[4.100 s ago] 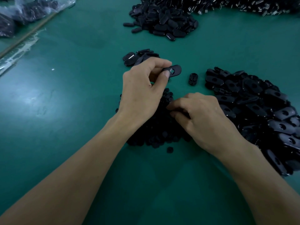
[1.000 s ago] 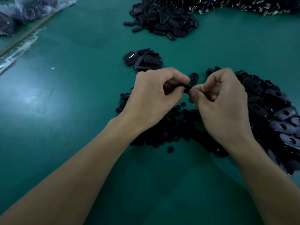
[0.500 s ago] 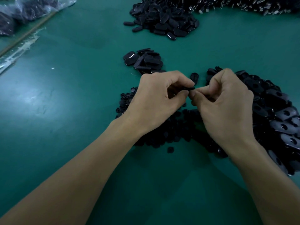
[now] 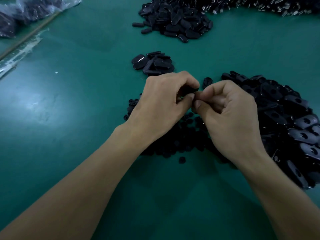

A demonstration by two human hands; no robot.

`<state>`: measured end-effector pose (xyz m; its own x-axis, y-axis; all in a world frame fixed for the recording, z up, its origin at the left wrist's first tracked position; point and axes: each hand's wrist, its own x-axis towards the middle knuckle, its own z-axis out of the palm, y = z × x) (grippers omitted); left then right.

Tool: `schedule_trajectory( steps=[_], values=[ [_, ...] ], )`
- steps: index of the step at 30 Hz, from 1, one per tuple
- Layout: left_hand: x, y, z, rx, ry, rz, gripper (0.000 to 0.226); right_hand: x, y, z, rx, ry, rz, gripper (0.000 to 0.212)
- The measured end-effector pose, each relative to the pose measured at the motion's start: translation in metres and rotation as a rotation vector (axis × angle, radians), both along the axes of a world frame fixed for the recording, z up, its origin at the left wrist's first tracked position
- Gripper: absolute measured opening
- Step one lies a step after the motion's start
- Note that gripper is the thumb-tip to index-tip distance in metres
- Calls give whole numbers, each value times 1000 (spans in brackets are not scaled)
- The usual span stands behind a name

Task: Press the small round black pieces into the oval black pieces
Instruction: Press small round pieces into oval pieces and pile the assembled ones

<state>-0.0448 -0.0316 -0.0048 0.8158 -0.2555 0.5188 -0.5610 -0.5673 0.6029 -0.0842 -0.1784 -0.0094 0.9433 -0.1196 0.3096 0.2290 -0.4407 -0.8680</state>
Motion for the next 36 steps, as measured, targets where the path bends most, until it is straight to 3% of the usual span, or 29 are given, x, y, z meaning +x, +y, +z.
schedule_trajectory(
  steps=[16,21,26,36],
  values=[
    [1,-1,1,-21,20,71,19,2,-2,1,187,12,136,18],
    [2,-1,0,-104,66,69,19,4,-6,-1,78,-46,75,21],
    [1,-4,3,-252,224,-55,26,7,-14,0,-143,-138,-14,25],
    [-1,-2,8,-414,376,-135,28,10,-21,7,111,-39,92,20]
  ],
)
